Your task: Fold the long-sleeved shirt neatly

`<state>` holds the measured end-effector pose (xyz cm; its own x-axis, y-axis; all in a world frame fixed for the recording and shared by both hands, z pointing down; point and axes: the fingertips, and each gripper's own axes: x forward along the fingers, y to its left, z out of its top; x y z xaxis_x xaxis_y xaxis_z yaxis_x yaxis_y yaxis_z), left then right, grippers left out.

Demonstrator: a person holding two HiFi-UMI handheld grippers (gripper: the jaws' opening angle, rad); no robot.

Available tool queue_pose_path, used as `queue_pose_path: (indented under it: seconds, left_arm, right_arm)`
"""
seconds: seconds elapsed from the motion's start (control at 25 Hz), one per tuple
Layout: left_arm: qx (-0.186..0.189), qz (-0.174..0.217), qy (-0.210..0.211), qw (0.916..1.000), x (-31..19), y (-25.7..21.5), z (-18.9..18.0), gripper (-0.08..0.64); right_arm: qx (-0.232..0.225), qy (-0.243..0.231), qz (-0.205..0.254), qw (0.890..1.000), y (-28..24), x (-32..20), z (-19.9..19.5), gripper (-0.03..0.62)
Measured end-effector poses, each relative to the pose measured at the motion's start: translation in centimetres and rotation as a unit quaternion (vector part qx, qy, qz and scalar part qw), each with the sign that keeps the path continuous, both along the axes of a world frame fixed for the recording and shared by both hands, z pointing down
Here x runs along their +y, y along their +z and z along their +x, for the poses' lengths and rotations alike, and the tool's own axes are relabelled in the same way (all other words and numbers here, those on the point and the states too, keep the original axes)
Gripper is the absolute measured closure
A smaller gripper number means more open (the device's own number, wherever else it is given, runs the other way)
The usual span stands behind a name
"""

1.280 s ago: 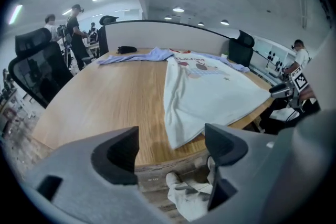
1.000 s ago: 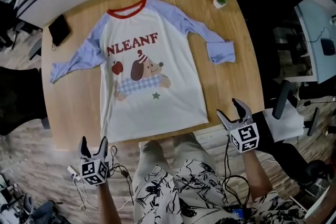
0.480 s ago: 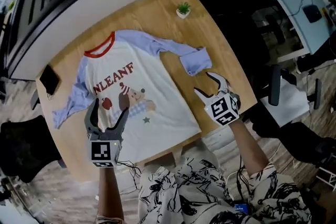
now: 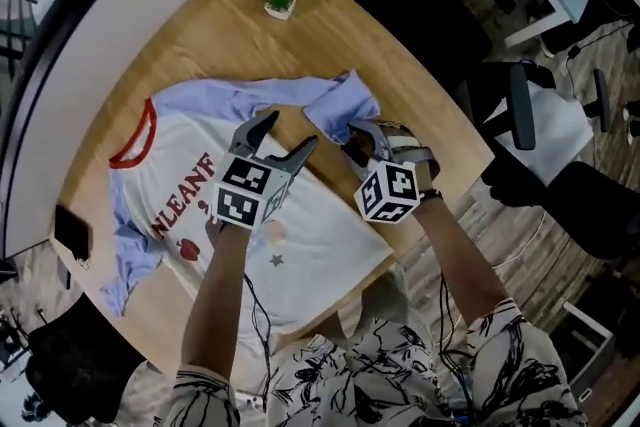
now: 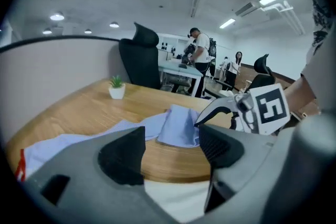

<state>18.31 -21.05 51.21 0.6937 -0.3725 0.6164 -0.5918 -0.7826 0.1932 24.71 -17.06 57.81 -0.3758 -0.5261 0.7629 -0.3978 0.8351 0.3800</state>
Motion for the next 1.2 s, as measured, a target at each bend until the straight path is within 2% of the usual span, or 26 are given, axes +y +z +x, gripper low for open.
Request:
queue_pose_path:
  seconds: [0.08, 0.12, 0.16, 0.32, 0.44, 0.6, 0.68, 0.76, 0.92, 1.0, 1.12, 1.2]
  left_arm:
    - [-0.008, -0.025, 0.014, 0.9996, -0.8, 2.3, 1.6, 0.233]
    - [-0.009, -0.034, 0.017, 0.9992, -1.0, 3.1, 2.0, 0.237]
    - [-0.011, -0.041, 0.018, 0.9989, -1.2, 3.7, 2.2, 0.249]
    - [-0.007, -0.065, 0.012, 0.9978, -1.5, 5.2, 2.4, 0.296]
    - [-0.001, -0.085, 0.007, 0.9963, -1.6, 6.1, 2.8, 0.331]
    - [-0.021, -0.097, -0.008, 0.9950, -1.9, 7.5, 2.8, 0.420]
    - [-0.033, -0.095, -0.015, 0.9948, -2.0, 7.9, 2.7, 0.523]
    - [-0.036, -0.091, -0.013, 0.9951, -2.1, 7.7, 2.7, 0.546]
    - [-0.011, -0.076, -0.011, 0.9970, -2.4, 4.8, 2.2, 0.548]
    - [0.000, -0.065, -0.011, 0.9978, -2.9, 2.3, 1.7, 0.548]
    - [0.013, -0.042, -0.009, 0.9990, -3.6, -3.0, 0.4, 0.548]
    - [0.026, -0.018, -0.014, 0.9994, -4.1, -7.8, -0.8, 0.548]
  right_arm:
    - [0.001, -0.006, 0.008, 1.000, 0.3, -0.3, 0.1, 0.446]
    - [-0.003, -0.006, 0.013, 1.000, 0.2, -0.4, 0.2, 0.537]
    - [-0.010, -0.004, 0.018, 1.000, -0.1, -0.5, 0.4, 0.552]
    - [-0.055, 0.022, 0.034, 0.998, -1.5, -0.5, 1.0, 0.558]
    - [-0.068, 0.027, 0.045, 0.996, -1.8, -0.3, 1.1, 0.558]
    - [-0.069, 0.025, 0.054, 0.996, -1.9, -0.6, 1.0, 0.558]
    - [-0.069, 0.027, 0.055, 0.996, -1.9, -0.6, 1.0, 0.558]
    - [-0.070, 0.030, 0.055, 0.996, -2.0, -0.5, 1.1, 0.558]
    - [-0.083, 0.043, 0.058, 0.994, -3.6, -0.9, 1.2, 0.558]
    - [-0.111, 0.065, 0.050, 0.990, -5.5, -1.4, 1.2, 0.558]
    - [-0.200, 0.114, 0.007, 0.973, -10.5, -1.7, -0.2, 0.559]
    - [-0.251, 0.131, 0.001, 0.959, -14.8, -1.7, -1.8, 0.559]
